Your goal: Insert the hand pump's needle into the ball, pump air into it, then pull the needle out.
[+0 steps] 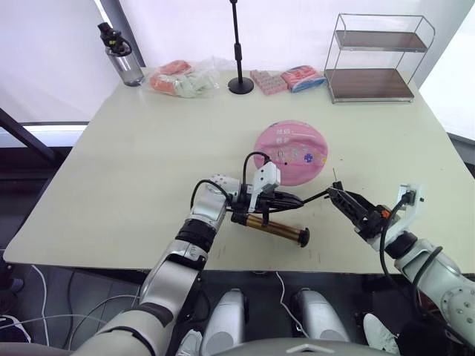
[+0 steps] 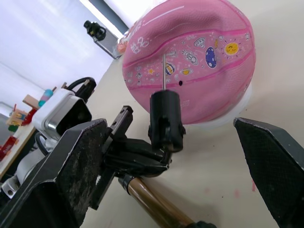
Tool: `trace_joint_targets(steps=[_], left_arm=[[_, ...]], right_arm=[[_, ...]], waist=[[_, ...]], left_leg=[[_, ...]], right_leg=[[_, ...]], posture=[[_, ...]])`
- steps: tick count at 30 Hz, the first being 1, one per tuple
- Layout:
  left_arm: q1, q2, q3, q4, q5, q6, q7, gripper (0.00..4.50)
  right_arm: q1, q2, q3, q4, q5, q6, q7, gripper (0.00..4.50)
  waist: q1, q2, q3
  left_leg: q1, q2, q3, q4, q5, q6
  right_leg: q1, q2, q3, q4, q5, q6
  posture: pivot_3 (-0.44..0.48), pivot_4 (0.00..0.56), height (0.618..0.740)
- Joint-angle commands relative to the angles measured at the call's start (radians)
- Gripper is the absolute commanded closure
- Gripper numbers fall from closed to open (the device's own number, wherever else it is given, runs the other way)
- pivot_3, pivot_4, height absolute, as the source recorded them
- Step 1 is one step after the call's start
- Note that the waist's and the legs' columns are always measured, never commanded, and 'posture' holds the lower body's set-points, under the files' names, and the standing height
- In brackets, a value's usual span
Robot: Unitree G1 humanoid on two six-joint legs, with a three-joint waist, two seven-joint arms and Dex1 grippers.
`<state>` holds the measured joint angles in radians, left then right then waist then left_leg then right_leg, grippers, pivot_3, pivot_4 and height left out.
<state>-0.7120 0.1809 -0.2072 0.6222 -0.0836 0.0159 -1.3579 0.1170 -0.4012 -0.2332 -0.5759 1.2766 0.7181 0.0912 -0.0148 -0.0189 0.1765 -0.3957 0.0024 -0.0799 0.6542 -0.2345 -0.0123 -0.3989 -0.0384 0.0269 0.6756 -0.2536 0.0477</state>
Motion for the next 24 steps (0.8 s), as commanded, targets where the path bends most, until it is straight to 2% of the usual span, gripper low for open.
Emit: trace_joint_targets(steps=[1,24], left_arm=[[-0.019,-0.002,-0.005,-0.016,-0.024,-0.011,-0.006,4.44],[-0.016,-0.001,-0.008,-0.002,-0.021,-0.007,0.003,4.44]], right_arm=[[-0.015,-0.006,-0.011,-0.015,0.029,-0.003,-0.01,0.0],[-0.006,0.071,0.032,-0.027,-0.069,-0.057,-0.008,0.0]], waist=[[0.0,0.0,0.0],[0.0,0.0,0.0]], left_leg=[[0.0,0.0,0.0,0.0,0.0,0.0],[-0.001,0.0,0.0,-0.001,0.0,0.0]], right_leg=[[0.0,0.0,0.0,0.0,0.0,0.0],[0.0,0.0,0.0,-0.002,-0.002,0.003]], posture=[[0.0,0.15,0.731],[0.0,0.15,0.731]])
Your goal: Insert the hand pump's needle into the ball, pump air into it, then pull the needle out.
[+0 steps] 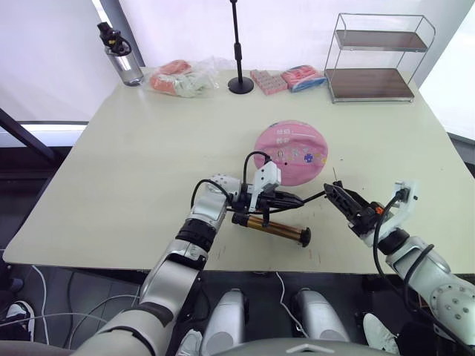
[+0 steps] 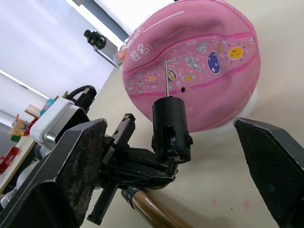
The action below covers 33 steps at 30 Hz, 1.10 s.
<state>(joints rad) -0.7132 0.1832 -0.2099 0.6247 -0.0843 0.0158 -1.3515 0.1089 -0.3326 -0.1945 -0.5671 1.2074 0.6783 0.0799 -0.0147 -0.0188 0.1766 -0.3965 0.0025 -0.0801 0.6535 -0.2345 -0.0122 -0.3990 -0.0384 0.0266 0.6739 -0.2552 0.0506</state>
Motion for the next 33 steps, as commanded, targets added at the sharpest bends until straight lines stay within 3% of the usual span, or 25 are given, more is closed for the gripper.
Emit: trace_joint_targets(steps=[1,5,9,12,15,31,33], left_arm=[[-0.016,-0.003,-0.005,-0.003,-0.021,-0.007,-0.003,4.44],[-0.023,-0.005,-0.004,0.009,-0.02,-0.01,-0.002,4.44],[-0.024,-0.005,-0.004,0.014,-0.019,-0.012,-0.002,4.5],[-0.023,-0.005,-0.004,0.013,-0.02,-0.011,-0.003,4.5],[-0.022,-0.004,-0.004,0.01,-0.02,-0.009,-0.004,4.5],[-0.015,-0.002,0.0,-0.01,-0.035,0.017,-0.012,4.5],[-0.014,-0.003,0.009,-0.013,-0.037,0.003,0.006,3.8]], right_arm=[[0.003,0.002,-0.005,-0.036,-0.002,-0.018,0.004,0.0],[0.002,0.003,-0.001,-0.038,-0.005,-0.018,0.004,0.0],[0.004,0.001,0.0,-0.04,-0.005,-0.016,0.005,1.61],[0.002,0.0,0.004,-0.039,-0.006,-0.012,0.003,3.21],[-0.001,0.002,0.01,-0.039,-0.007,-0.01,0.001,4.2],[-0.009,0.003,0.017,-0.049,-0.046,-0.043,0.02,4.19],[-0.006,-0.001,0.011,-0.053,-0.078,-0.064,0.044,4.19]], waist=[[0.0,0.0,0.0],[0.0,0.0,0.0],[0.0,0.0,0.0],[0.0,0.0,0.0],[0.0,0.0,0.0],[0.0,0.0,0.0],[0.0,0.0,0.0]], left_leg=[[0.0,0.0,0.0,0.0,0.0,0.0],[0.0,0.0,0.0,0.0,0.0,0.0],[0.0,0.0,0.0,0.0,0.0,0.0],[0.0,0.0,0.0,0.0,0.0,0.0],[0.0,0.0,0.0,0.0,0.0,0.0],[0.0,0.0,0.0,-0.001,0.0,0.0],[-0.001,0.0,0.0,-0.001,0.0,0.0]], right_leg=[[0.0,0.0,0.0,0.0,0.0,0.0],[0.0,0.0,0.0,0.0,0.0,0.0],[0.0,0.0,0.0,0.0,0.0,0.0],[0.0,0.0,0.0,0.0,0.0,0.0],[0.0,0.0,0.0,-0.001,0.0,0.0],[0.0,0.0,0.0,-0.001,0.0,0.0],[0.0,0.0,0.0,-0.001,0.0,0.001]], posture=[[0.0,0.15,0.731],[0.0,0.15,0.731],[0.0,0.15,0.731],[0.0,0.15,0.731],[0.0,0.15,0.731],[0.0,0.15,0.731],[0.0,0.15,0.731]])
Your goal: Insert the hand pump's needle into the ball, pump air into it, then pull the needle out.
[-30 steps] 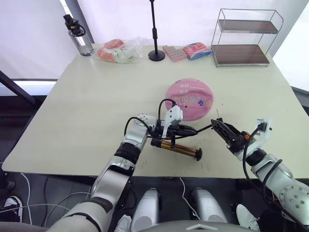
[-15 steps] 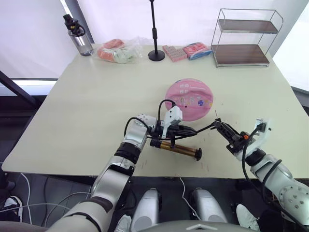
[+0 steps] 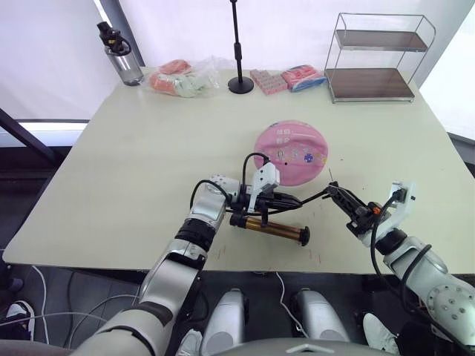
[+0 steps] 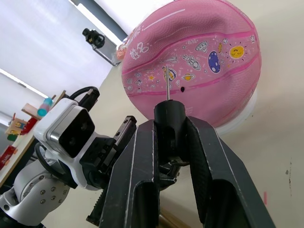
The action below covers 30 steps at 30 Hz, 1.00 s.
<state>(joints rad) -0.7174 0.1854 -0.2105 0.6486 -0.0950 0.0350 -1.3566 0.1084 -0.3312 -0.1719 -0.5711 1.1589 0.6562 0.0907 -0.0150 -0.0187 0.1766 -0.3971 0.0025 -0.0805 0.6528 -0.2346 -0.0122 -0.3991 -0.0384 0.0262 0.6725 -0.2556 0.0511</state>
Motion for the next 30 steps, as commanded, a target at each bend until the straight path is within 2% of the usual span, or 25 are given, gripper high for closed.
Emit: trace_joint_targets(steps=[1,9,15,20,25,30], left_arm=[[-0.01,-0.006,0.013,-0.038,-0.028,-0.025,0.02,3.65],[0.008,0.017,0.044,-0.123,-0.103,-0.01,0.007,0.05],[0.043,0.046,0.063,-0.231,-0.159,0.034,0.013,0.05],[0.034,0.076,0.133,-0.29,-0.216,0.064,0.069,0.05],[-0.022,0.116,0.196,-0.279,-0.236,0.074,0.146,0.05],[-0.116,0.165,0.234,-0.178,-0.206,0.049,0.222,0.05]], right_arm=[[-0.003,-0.004,-0.015,-0.049,-0.038,-0.048,0.042,4.19],[0.038,-0.131,-0.081,-0.028,-0.029,-0.012,0.154,4.19],[0.037,-0.24,-0.141,0.025,-0.054,0.003,0.24,4.19],[0.024,-0.33,-0.168,0.033,-0.175,-0.05,0.335,4.19],[0.022,-0.368,-0.152,0.029,-0.311,-0.166,0.475,4.19],[0.047,-0.377,-0.116,0.021,-0.422,-0.241,0.559,4.19]], waist=[[0.0,0.0,0.0],[0.001,0.0,0.0],[0.0,0.001,0.0],[0.001,0.001,0.001],[0.001,0.0,0.001],[0.003,0.0,0.001]], left_leg=[[0.0,0.0,0.0,0.0,0.0,0.0],[-0.001,0.0,0.0,0.0,0.0,0.0],[0.0,0.0,0.0,0.0,0.0,0.0],[0.0,0.0,0.0,0.0,0.0,0.0],[0.0,0.0,-0.001,0.0,0.0,0.0],[-0.002,0.0,-0.001,-0.001,0.0,0.0]], right_leg=[[0.0,0.0,0.0,0.0,0.0,0.0],[0.0,0.0,0.0,-0.001,0.0,0.0],[0.0,0.0,0.0,-0.001,0.0,0.0],[0.0,0.0,0.0,-0.001,0.0,0.0],[0.0,0.0,-0.001,-0.002,0.0,0.001],[0.0,0.0,-0.002,-0.005,0.0,0.001]], posture=[[0.0,0.15,0.731],[0.0,0.15,0.731],[0.0,0.15,0.731],[0.0,0.15,0.731],[0.0,0.15,0.731],[0.0,0.15,0.731]])
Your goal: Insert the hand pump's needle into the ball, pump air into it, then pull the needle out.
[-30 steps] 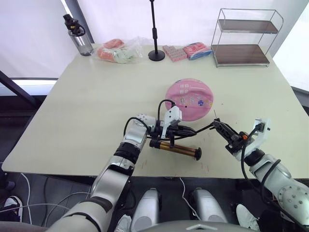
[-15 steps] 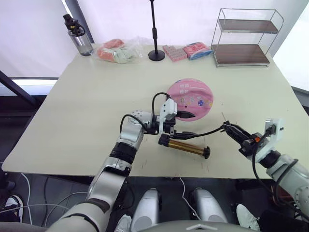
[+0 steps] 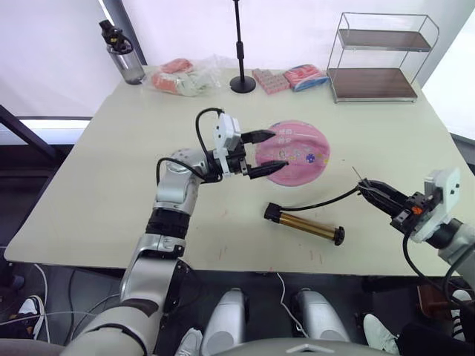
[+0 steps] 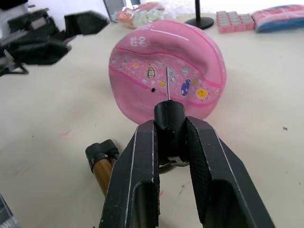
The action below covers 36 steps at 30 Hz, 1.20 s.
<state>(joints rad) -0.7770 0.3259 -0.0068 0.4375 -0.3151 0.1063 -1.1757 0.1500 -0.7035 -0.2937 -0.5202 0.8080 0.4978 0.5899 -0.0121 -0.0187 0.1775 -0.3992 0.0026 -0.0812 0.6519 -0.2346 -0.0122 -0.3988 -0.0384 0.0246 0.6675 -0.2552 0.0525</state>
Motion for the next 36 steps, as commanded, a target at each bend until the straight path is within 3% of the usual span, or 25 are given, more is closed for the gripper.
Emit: trace_joint_targets(steps=[1,11,33,36], left_arm=[[-0.067,0.031,0.03,0.05,0.018,-0.017,0.051,0.05],[-0.133,0.065,-0.023,0.208,0.109,-0.069,0.067,0.05],[-0.322,-0.035,-0.032,0.674,0.245,-0.255,0.136,0.05],[-0.319,-0.041,-0.033,0.696,0.254,-0.271,0.143,1.42]], right_arm=[[0.007,-0.001,0.016,-0.032,-0.098,-0.109,0.072,4.19],[-0.017,0.046,0.087,-0.048,-0.223,-0.219,0.117,4.19],[-0.021,0.095,0.119,-0.068,-0.287,-0.225,0.111,4.19],[-0.017,0.1,0.117,-0.071,-0.281,-0.212,0.103,4.19]], waist=[[0.0,0.0,0.0],[-0.002,0.0,0.0],[-0.004,0.0,0.0],[-0.004,0.0,0.0]], left_leg=[[0.0,0.0,0.0,0.0,0.0,0.0],[0.0,0.0,0.0,-0.002,0.0,0.0],[-0.001,0.0,0.001,-0.001,0.0,0.0],[-0.001,0.0,0.001,-0.001,0.0,0.0]], right_leg=[[0.0,0.0,0.0,0.0,0.0,0.0],[0.0,0.0,0.0,-0.003,0.001,0.0],[0.0,0.0,0.0,-0.003,0.003,-0.003],[0.0,0.0,0.0,-0.003,0.003,-0.003]], posture=[[0.0,0.15,0.731],[0.0,0.15,0.731],[0.0,0.15,0.731],[0.0,0.15,0.731]])
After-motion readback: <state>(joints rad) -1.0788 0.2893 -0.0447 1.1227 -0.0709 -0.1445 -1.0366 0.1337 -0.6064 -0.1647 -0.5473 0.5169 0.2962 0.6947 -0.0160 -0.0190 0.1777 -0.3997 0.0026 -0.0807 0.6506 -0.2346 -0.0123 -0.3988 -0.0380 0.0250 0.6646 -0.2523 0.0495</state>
